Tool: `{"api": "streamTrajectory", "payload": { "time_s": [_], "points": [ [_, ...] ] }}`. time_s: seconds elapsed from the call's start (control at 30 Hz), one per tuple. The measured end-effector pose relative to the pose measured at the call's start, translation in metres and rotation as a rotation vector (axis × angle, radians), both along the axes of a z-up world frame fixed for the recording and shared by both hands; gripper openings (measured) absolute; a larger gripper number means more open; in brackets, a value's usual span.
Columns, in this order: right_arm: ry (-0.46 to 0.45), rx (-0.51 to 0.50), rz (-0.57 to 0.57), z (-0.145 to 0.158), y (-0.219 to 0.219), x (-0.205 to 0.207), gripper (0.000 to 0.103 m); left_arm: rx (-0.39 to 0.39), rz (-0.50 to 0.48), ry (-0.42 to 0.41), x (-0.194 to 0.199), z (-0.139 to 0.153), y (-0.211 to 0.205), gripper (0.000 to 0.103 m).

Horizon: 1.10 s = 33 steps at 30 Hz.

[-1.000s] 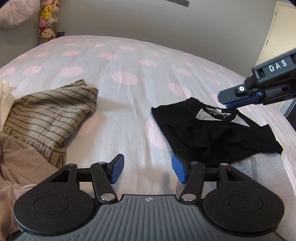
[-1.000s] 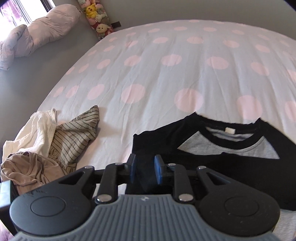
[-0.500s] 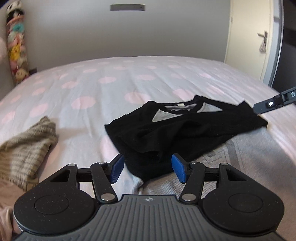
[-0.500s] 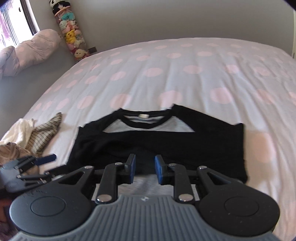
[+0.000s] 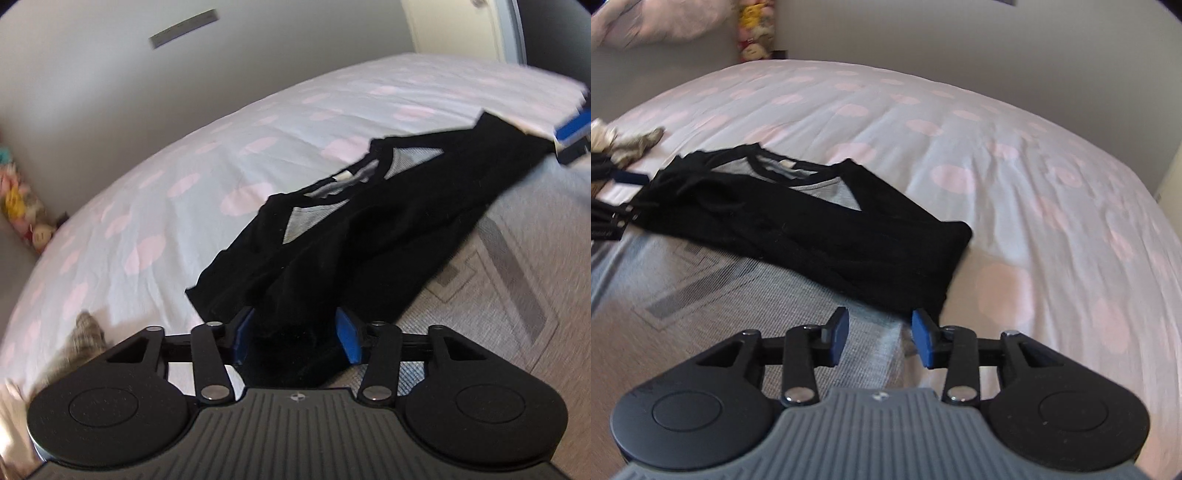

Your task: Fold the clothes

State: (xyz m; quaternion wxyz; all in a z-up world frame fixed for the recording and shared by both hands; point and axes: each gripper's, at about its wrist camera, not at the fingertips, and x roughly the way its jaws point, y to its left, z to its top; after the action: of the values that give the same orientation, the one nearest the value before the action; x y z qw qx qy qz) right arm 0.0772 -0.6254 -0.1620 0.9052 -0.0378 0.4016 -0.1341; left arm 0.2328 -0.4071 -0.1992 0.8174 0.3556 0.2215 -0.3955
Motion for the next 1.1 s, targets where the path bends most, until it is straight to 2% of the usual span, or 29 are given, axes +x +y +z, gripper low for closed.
{"api": "streamTrajectory", "payload": {
  "time_s": [0.13,0.17,0.2,0.27,0.33,0.47,0.57,0.73,0.9,0.93,1.0,1.07,1.1],
  "points": [
    [0.033,-0.083,0.087,-0.014,0.012,0.015,0.042,0.071,-0.070,-0.094,-0.008,-0.008,-0.013,0.031],
    [0.038,-0.093,0.092,-0.018,0.013,0.018,0.042,0.088,-0.083,-0.107,-0.009,-0.010,-0.015,0.026],
    [0.042,-0.102,0.093,-0.021,0.013,0.020,0.040,0.098,-0.090,-0.114,-0.008,-0.009,-0.015,0.015],
    [0.051,-0.115,0.089,-0.026,0.012,0.025,0.034,0.114,-0.101,-0.124,-0.007,-0.007,-0.014,0.006],
    [0.053,-0.112,0.069,-0.027,0.007,0.025,0.007,0.115,-0.111,-0.144,-0.004,0.001,-0.008,0.005],
    [0.028,-0.082,0.003,-0.019,-0.008,0.017,0.002,0.137,-0.158,-0.178,0.000,0.016,0.008,0.004],
    [0.031,-0.038,-0.037,-0.017,-0.018,0.011,0.002,0.204,-0.233,-0.181,-0.008,0.007,0.017,0.004],
    [0.057,-0.003,-0.081,-0.022,-0.024,0.002,0.002,0.244,-0.249,-0.161,-0.015,-0.013,0.028,0.009],
    [0.059,0.006,-0.105,-0.018,-0.022,-0.014,0.004,0.230,-0.188,-0.150,-0.002,-0.002,0.037,0.024],
    [0.046,0.019,-0.114,-0.016,-0.021,-0.019,0.006,0.216,-0.180,-0.137,0.001,0.002,0.040,0.026],
    [0.007,0.054,-0.151,-0.013,-0.019,-0.030,0.006,0.174,-0.170,-0.099,0.007,0.013,0.047,0.039],
    [-0.032,0.092,-0.198,-0.011,-0.016,-0.040,0.007,0.116,-0.165,-0.039,0.014,0.024,0.052,0.046],
    [-0.051,0.103,-0.222,-0.011,-0.014,-0.045,0.007,0.085,-0.163,-0.003,0.018,0.030,0.054,0.046]
  ]
}}
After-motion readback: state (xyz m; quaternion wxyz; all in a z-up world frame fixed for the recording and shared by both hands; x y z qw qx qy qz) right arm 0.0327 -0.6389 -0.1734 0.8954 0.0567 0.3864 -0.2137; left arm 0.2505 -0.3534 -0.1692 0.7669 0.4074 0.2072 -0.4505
